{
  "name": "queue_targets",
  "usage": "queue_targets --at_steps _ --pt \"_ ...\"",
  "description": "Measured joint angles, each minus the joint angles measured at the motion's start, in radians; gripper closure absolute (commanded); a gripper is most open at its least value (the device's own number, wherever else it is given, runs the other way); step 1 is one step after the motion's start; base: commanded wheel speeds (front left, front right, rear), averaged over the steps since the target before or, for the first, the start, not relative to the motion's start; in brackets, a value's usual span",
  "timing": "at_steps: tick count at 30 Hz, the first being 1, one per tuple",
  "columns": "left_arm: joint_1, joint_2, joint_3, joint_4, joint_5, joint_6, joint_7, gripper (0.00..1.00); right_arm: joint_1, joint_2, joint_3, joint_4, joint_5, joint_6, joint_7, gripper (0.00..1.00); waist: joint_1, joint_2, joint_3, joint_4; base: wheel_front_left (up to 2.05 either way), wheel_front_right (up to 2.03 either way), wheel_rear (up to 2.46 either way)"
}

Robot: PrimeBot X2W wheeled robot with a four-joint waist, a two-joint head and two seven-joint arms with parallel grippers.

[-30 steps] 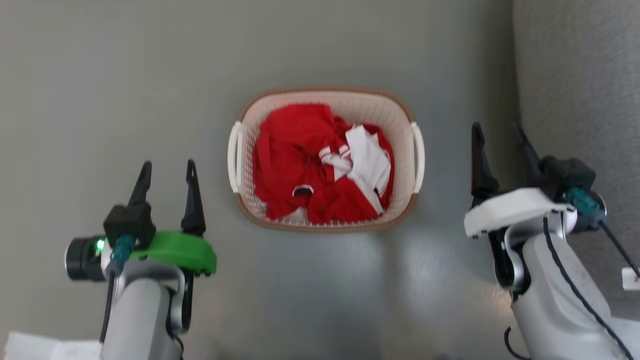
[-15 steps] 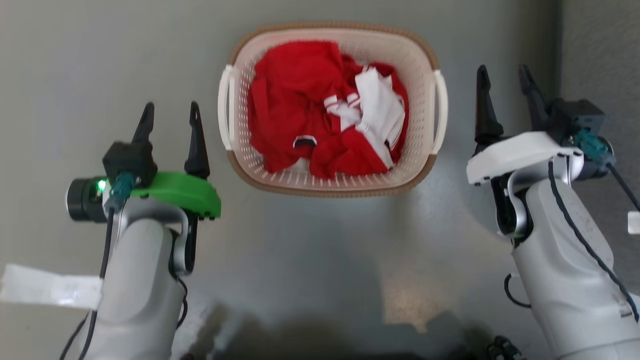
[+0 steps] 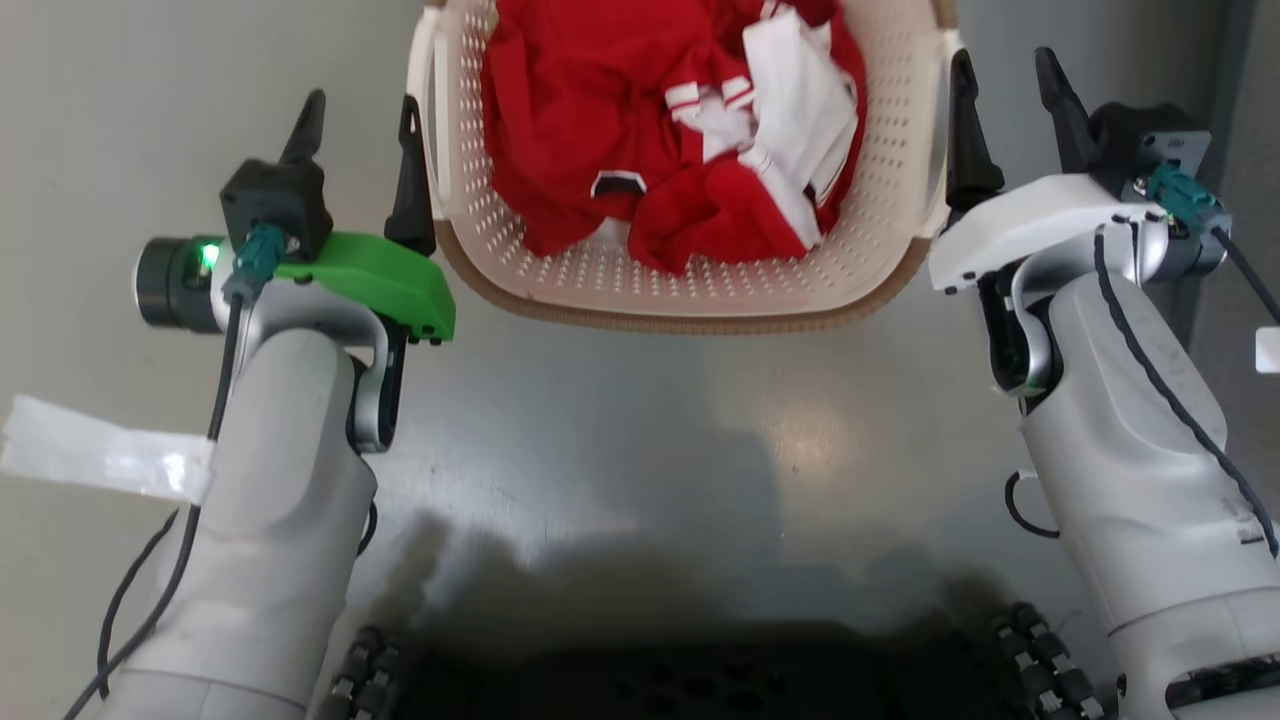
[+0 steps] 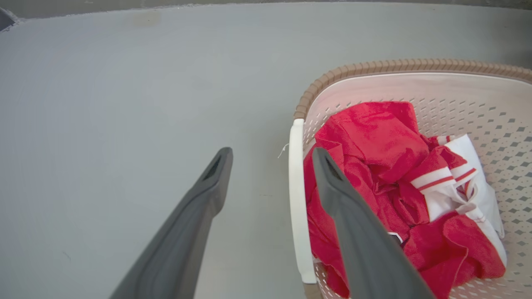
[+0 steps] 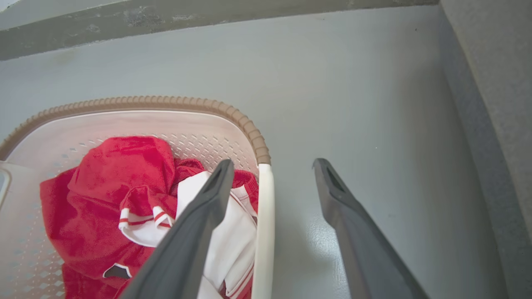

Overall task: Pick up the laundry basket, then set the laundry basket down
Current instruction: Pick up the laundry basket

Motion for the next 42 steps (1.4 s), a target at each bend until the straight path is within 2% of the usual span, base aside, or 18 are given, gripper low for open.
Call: queue_targets --at_steps 10,20,28,29,30,31,33,34,35,42 --pt "-0.077 -0.001 -0.057 0.092 -0.021 -0.026 0.000 0.00 -0.040 -0.001 0.042 0.099 0.050 0.009 0.000 0.00 0.0000 0.0000 0.099 0.019 0.00 0.00 0.00" --pt "-0.132 -0.002 -0.103 0.160 -0.051 -0.053 0.000 0.00 -0.089 -0.003 0.074 0.151 0.080 0.008 0.000 0.00 0.0000 0.0000 0.124 0.023 0.00 0.00 0.00" --pt "-0.147 -0.002 -0.126 0.206 -0.075 -0.053 0.000 0.00 -0.117 -0.003 0.089 0.171 0.092 0.007 0.000 0.00 0.0000 0.0000 0.140 0.022 0.00 0.00 0.00" --pt "-0.150 -0.002 -0.127 0.207 -0.077 -0.053 0.000 0.00 -0.120 -0.004 0.090 0.171 0.093 0.007 0.000 0.13 0.0000 0.0000 0.141 0.022 0.00 0.00 0.00" --pt "-0.155 -0.002 -0.128 0.209 -0.078 -0.053 0.000 0.07 -0.123 -0.004 0.092 0.171 0.093 0.007 0.000 0.45 0.0000 0.0000 0.142 0.022 0.00 0.00 0.00" --pt "-0.159 -0.002 -0.128 0.211 -0.078 -0.053 0.000 0.27 -0.125 -0.004 0.095 0.171 0.093 0.007 0.000 0.56 0.0000 0.0000 0.142 0.022 0.00 0.00 0.00" --pt "-0.167 -0.002 -0.129 0.218 -0.085 -0.053 0.000 0.60 -0.132 -0.004 0.102 0.171 0.093 0.007 0.000 0.72 0.0000 0.0000 0.142 0.021 0.00 0.00 0.00" --pt "-0.169 -0.002 -0.131 0.224 -0.089 -0.053 0.000 0.76 -0.135 -0.004 0.105 0.172 0.093 0.007 0.000 0.84 0.0000 0.0000 0.142 0.021 0.00 0.00 0.00" --pt "-0.171 -0.003 -0.133 0.227 -0.093 -0.053 0.000 1.00 -0.138 -0.004 0.109 0.173 0.092 0.007 -0.001 1.00 -0.0001 0.0000 0.142 0.021 0.00 0.00 0.00" --pt "-0.176 -0.010 -0.162 0.251 -0.137 -0.058 0.000 1.00 -0.143 0.001 0.124 0.201 0.102 -0.003 -0.003 1.00 0.0000 0.0000 0.126 0.017 0.00 0.00 0.00"
